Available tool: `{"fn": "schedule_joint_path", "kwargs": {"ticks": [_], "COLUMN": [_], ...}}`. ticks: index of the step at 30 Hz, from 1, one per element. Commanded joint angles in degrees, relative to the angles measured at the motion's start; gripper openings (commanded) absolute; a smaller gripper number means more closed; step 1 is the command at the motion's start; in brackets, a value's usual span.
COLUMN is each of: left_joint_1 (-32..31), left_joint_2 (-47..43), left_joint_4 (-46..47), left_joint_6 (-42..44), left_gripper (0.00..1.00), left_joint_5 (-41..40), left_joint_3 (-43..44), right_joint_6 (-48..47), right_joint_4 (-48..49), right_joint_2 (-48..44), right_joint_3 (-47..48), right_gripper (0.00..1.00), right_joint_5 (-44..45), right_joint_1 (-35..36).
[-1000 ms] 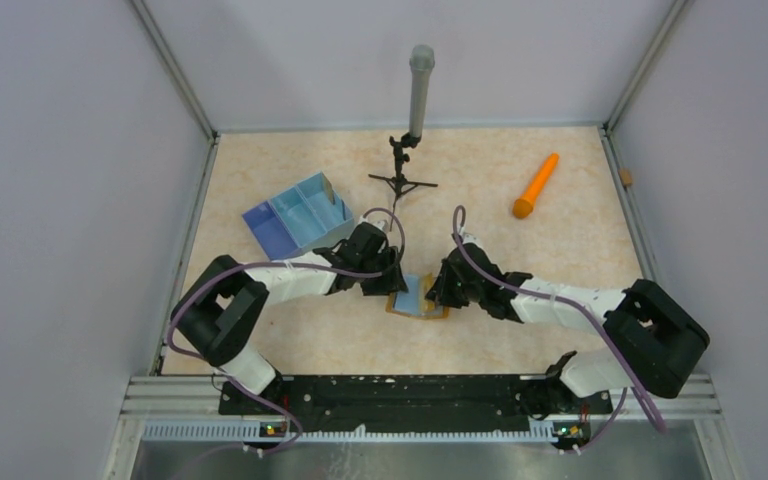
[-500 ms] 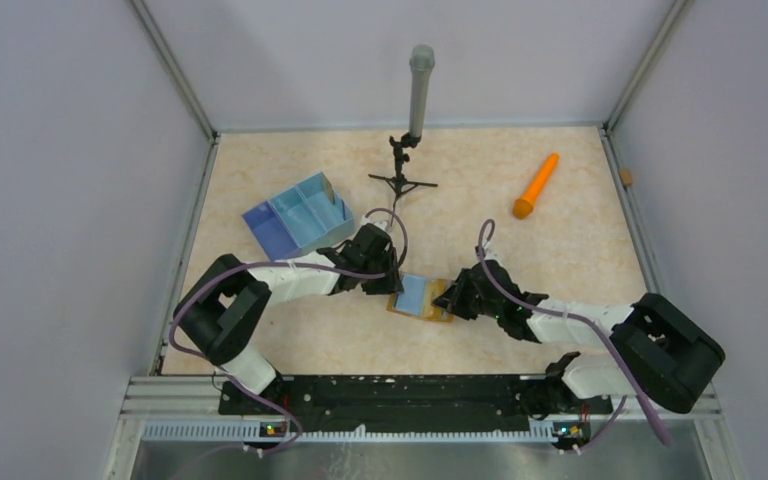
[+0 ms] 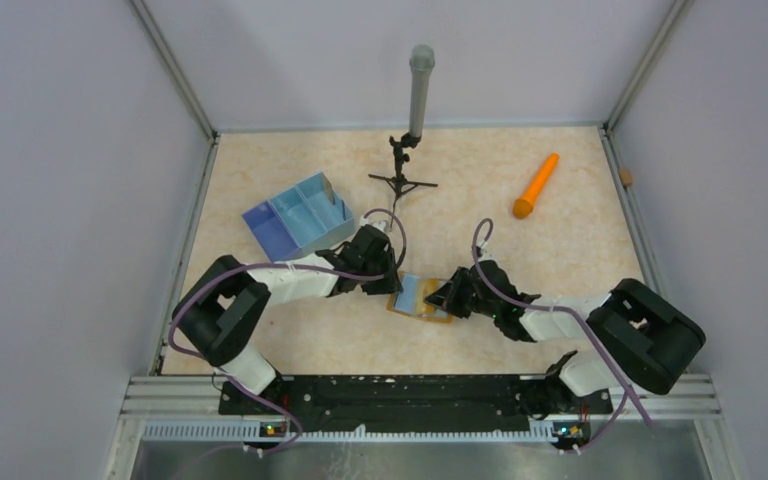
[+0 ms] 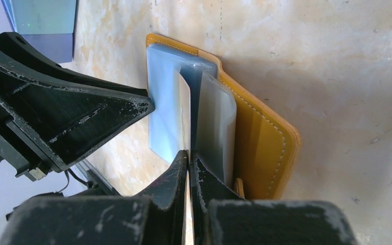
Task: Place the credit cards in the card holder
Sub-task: Insert the credit card into the card holder.
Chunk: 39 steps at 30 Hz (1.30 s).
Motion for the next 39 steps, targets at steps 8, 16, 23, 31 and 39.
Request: {"fn": "schedule_joint_path", "kwargs": {"ticks": [8,16,23,31,39], "left_joint_1": [-0.90,-0.90,-1.03,-1.32,-1.76], "left_joint_2": [1.79,0.63,-0.59,-0.88,-1.64], "left_joint_4": [-5.73,-6.02,-3.93,-2.66,-1.16], "left_joint_6": [-0.67,-1.35,-2.25,-2.89,-4.37], "left_gripper": [0.28,0.28,0.28,0.28,0.27], "left_joint_5": [1.40,0.91,2.67,3.68,5.18], "left_joint_3": [-3.33,-4.06,-5.74,-6.07,-6.40], "right_joint_6": [1.76,-0.64,-5.41,-9.36,-7.02], "right_joint_4": [3.45,-4.96,-17.07,-24.51,-24.33], "right_joint_2": [6.92,3.51,-0.80,-0.22,-0.13], "right_joint_3": [-2.16,-0.30,4.28,9.25,9.16], "right_gripper": [0.00,0.22,0.44,0.51,0.52], "right_joint_5": [0.13,3.15,8.98,13.18,12.01], "right_joint_1": [-0.07,-0.07,1.29,4.34,5.07]}}
